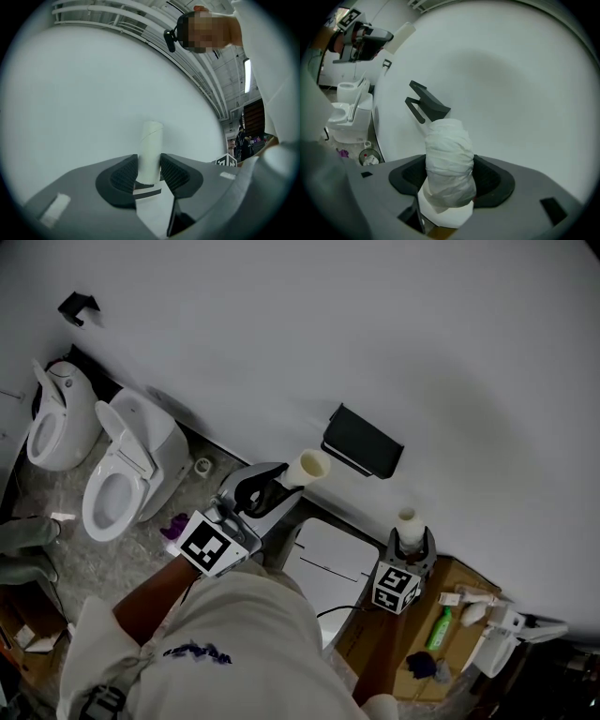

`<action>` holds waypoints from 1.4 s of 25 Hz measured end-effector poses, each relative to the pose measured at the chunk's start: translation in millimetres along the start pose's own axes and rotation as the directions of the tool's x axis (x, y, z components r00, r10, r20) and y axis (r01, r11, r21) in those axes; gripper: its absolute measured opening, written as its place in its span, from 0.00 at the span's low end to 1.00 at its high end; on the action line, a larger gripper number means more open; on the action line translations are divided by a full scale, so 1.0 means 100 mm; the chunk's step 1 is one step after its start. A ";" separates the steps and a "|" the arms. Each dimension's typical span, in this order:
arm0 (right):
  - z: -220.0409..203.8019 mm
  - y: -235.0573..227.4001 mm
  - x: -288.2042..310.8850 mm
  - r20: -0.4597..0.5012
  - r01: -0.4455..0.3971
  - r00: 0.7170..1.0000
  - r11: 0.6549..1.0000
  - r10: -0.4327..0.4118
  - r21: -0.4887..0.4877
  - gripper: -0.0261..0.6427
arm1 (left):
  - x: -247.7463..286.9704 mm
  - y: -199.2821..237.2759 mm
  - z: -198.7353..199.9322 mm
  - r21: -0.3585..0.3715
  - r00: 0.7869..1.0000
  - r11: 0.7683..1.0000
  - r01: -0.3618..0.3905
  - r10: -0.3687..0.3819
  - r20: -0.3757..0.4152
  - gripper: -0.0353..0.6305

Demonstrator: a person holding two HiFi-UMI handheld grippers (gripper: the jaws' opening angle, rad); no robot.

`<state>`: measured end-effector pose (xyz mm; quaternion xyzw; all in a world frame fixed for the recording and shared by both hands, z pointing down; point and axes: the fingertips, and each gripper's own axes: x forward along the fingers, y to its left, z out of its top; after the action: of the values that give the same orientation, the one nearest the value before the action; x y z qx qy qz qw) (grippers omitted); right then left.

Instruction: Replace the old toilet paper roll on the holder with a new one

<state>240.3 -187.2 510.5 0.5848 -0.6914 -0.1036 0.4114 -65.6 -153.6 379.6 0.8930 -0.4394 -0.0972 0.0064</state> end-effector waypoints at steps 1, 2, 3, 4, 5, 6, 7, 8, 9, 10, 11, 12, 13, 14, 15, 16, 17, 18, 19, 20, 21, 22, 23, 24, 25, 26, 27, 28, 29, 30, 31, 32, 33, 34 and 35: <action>0.01 -0.02 0.04 -0.003 0.005 1.000 1.000 -0.005 -0.028 0.48 | -0.01 0.01 0.00 -0.006 1.000 1.000 -0.004 0.004 0.000 0.29; 0.01 -0.02 0.09 -0.006 0.008 1.000 0.998 -0.008 -0.060 0.48 | -0.02 0.02 0.01 -0.010 1.000 1.000 -0.009 0.009 0.000 0.29; 0.02 -0.01 0.14 -0.008 0.010 1.000 0.995 -0.011 -0.096 0.48 | -0.03 0.03 0.01 -0.009 1.000 1.000 -0.013 0.013 -0.001 0.29; 0.03 0.00 0.18 -0.010 0.011 1.000 0.991 -0.013 -0.134 0.48 | -0.04 0.03 0.00 -0.004 1.000 1.000 -0.015 0.015 -0.002 0.29; 0.04 0.00 0.22 -0.011 0.015 1.000 0.985 -0.017 -0.173 0.48 | -0.04 0.04 -0.01 0.002 1.000 1.000 -0.016 0.016 -0.004 0.29; 0.05 -0.01 0.27 -0.011 0.020 1.000 0.977 -0.023 -0.211 0.48 | -0.04 0.04 -0.03 0.006 1.000 1.000 -0.015 0.015 -0.007 0.29; 0.06 -0.01 0.30 -0.012 0.026 0.999 0.969 -0.030 -0.248 0.48 | -0.03 0.04 -0.04 0.010 1.000 1.000 -0.014 0.014 -0.009 0.29; 0.07 0.00 0.33 -0.013 0.031 0.999 0.959 -0.036 -0.283 0.48 | -0.03 0.03 -0.04 0.011 1.000 1.000 -0.013 0.013 -0.009 0.29; 0.07 0.01 0.36 -0.015 0.034 0.999 0.948 -0.041 -0.317 0.48 | -0.03 0.03 -0.04 0.011 1.000 1.000 -0.015 0.015 -0.008 0.29; 0.06 0.02 0.39 -0.018 0.038 0.999 0.936 -0.048 -0.350 0.48 | -0.03 0.03 -0.03 0.010 1.000 1.000 -0.017 0.018 -0.006 0.29; 0.05 0.02 0.43 -0.021 0.045 0.998 0.923 -0.057 -0.382 0.48 | -0.03 0.03 -0.02 0.011 1.000 1.000 -0.020 0.020 -0.005 0.29; 0.04 0.03 0.46 -0.023 0.055 0.997 0.908 -0.072 -0.416 0.48 | -0.03 0.03 -0.01 0.015 1.000 1.000 -0.020 0.021 -0.006 0.29; 0.04 0.02 0.49 -0.022 0.071 0.996 0.890 -0.091 -0.451 0.48 | -0.04 0.03 -0.02 0.019 1.000 1.000 -0.020 0.020 -0.010 0.29; 0.05 0.02 0.52 -0.013 0.092 0.994 0.869 -0.113 -0.485 0.48 | -0.06 0.02 -0.02 0.022 1.000 1.000 -0.019 0.020 -0.014 0.29; 0.07 0.02 0.53 0.001 0.116 0.991 0.846 -0.135 -0.520 0.48 | -0.08 0.02 -0.03 0.023 1.000 1.000 -0.019 0.019 -0.018 0.29; 0.11 0.03 0.55 0.020 0.141 0.988 0.821 -0.156 -0.552 0.48 | -0.09 0.02 -0.03 0.023 1.000 1.000 -0.018 0.018 -0.023 0.29; 0.16 0.04 0.56 0.041 0.165 0.984 0.796 -0.175 -0.582 0.48 | -0.10 0.01 -0.04 0.024 0.999 1.000 -0.016 0.017 -0.028 0.29; 0.20 0.06 0.56 0.061 0.186 0.980 0.773 -0.188 -0.606 0.48 | -0.11 0.00 -0.06 0.025 0.999 1.000 -0.014 0.015 -0.033 0.29; 0.22 0.09 0.58 0.078 0.202 0.977 0.754 -0.197 -0.625 0.48 | -0.12 -0.01 -0.07 0.026 0.999 1.000 -0.014 0.015 -0.037 0.29; 0.24 0.11 0.59 0.090 0.213 0.975 0.740 -0.203 -0.638 0.48 | -0.12 -0.03 -0.08 0.024 0.999 1.000 -0.016 0.017 -0.040 0.29; 0.26 0.14 0.61 0.099 0.219 0.974 0.732 -0.205 -0.645 0.48 | -0.11 -0.03 -0.09 0.021 0.999 1.000 -0.019 0.019 -0.041 0.29; 0.27 0.18 0.63 0.104 0.222 0.974 0.732 -0.203 -0.644 0.48 | -0.11 -0.04 -0.09 0.019 0.999 1.000 -0.021 0.022 -0.040 0.29; 0.28 0.22 0.65 0.106 0.220 0.974 0.736 -0.198 -0.640 0.48 | -0.10 -0.05 -0.09 0.019 0.999 1.000 -0.021 0.022 -0.038 0.29; 0.29 0.26 0.66 0.106 0.214 0.976 0.738 -0.192 -0.640 0.48 | -0.09 -0.06 -0.07 0.021 0.999 1.000 -0.020 0.021 -0.035 0.29; 0.29 0.29 0.67 0.105 0.209 0.977 0.736 -0.185 -0.644 0.48 | -0.09 -0.07 -0.06 0.022 0.999 1.000 -0.018 0.019 -0.031 0.29; 0.29 0.33 0.69 0.105 0.205 0.978 0.733 -0.180 -0.649 0.48 | -0.08 -0.08 -0.05 0.024 0.999 1.000 -0.017 0.018 -0.029 0.29; 0.29 0.36 0.70 0.106 0.201 0.979 0.732 -0.175 -0.651 0.48 | -0.08 -0.08 -0.04 0.024 0.999 1.000 -0.017 0.018 -0.027 0.29; 0.30 0.38 0.72 0.108 0.199 0.979 0.733 -0.170 -0.650 0.48 | -0.09 -0.08 -0.03 0.025 1.000 1.000 -0.018 0.019 -0.025 0.29; 0.32 0.41 0.73 0.110 0.198 0.980 0.736 -0.166 -0.648 0.48 | -0.09 -0.07 -0.02 0.025 1.000 0.999 -0.020 0.020 -0.024 0.29; 0.34 0.43 0.74 0.112 0.197 0.980 0.737 -0.163 -0.647 0.48 | -0.10 -0.07 -0.02 0.027 0.999 0.999 -0.021 0.022 -0.024 0.29; 0.35 0.45 0.74 0.115 0.197 0.980 0.737 -0.162 -0.647 0.48 | -0.10 -0.07 -0.01 0.029 0.999 0.999 -0.023 0.024 -0.023 0.29; 0.37 0.46 0.75 0.118 0.200 0.980 0.735 -0.162 -0.648 0.48 | -0.11 -0.06 -0.01 0.030 0.999 0.999 -0.024 0.025 -0.022 0.29; 0.39 0.47 0.76 0.122 0.203 0.979 0.734 -0.162 -0.648 0.48 | -0.11 -0.06 0.00 0.031 0.999 0.999 -0.025 0.025 -0.021 0.29; 0.40 0.48 0.77 0.126 0.206 0.978 0.732 -0.164 -0.649 0.48 | -0.11 -0.06 0.00 0.032 0.999 0.999 -0.025 0.026 -0.021 0.29; 0.40 0.49 0.78 0.129 0.209 0.978 0.727 -0.165 -0.654 0.48 | -0.11 -0.06 0.00 0.032 0.999 0.999 -0.025 0.026 -0.021 0.29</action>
<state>179.0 -256.5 549.8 0.4632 -0.5592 -0.4017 0.5580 -67.8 -141.6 380.6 0.8883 -0.4522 -0.0808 -0.0018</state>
